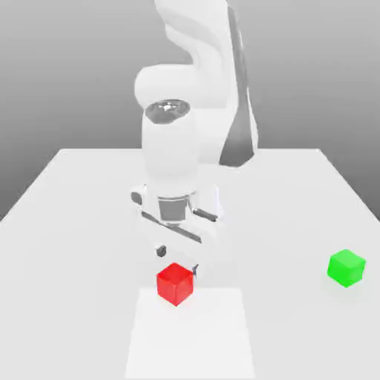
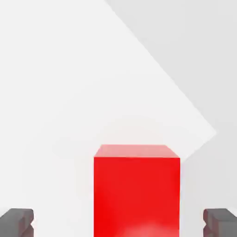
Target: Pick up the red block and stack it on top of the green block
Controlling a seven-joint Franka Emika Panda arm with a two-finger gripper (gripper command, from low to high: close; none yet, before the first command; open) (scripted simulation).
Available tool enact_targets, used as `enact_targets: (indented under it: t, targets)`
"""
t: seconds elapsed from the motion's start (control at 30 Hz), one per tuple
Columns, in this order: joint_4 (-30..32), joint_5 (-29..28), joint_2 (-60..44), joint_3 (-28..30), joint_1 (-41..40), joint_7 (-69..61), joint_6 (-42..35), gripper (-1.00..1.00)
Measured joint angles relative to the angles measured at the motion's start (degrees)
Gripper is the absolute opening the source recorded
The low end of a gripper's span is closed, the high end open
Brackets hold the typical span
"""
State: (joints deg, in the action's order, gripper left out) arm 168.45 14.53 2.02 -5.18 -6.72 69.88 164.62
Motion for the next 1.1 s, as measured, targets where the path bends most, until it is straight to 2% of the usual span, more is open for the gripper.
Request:
enact_targets:
  t: [0.17, 0.3, 0.47, 0.6, 0.63, 0.83, 1.1]
  targets:
    - [-0.99, 4.64, -3.86, -0.40, 0.60, -3.58, 2.44, 0.00]
    - [-1.37, 6.11, -6.64, -0.90, 0.37, -4.74, 5.02, 0.00]
    - [-1.24, 4.55, -9.69, 0.30, 1.32, -3.53, 8.97, 0.00]
    - [-0.75, 1.73, -11.78, 5.00, 5.70, -1.09, 12.43, 0.00]
    - [-0.64, 1.31, -12.16, 6.25, 6.95, -0.67, 13.10, -1.00]
    - [-0.58, 0.83, -12.35, 6.84, 7.50, -0.23, 13.49, -1.00]
    - [-1.40, 6.22, -8.87, 0.88, 2.30, -4.74, 7.72, -1.00]
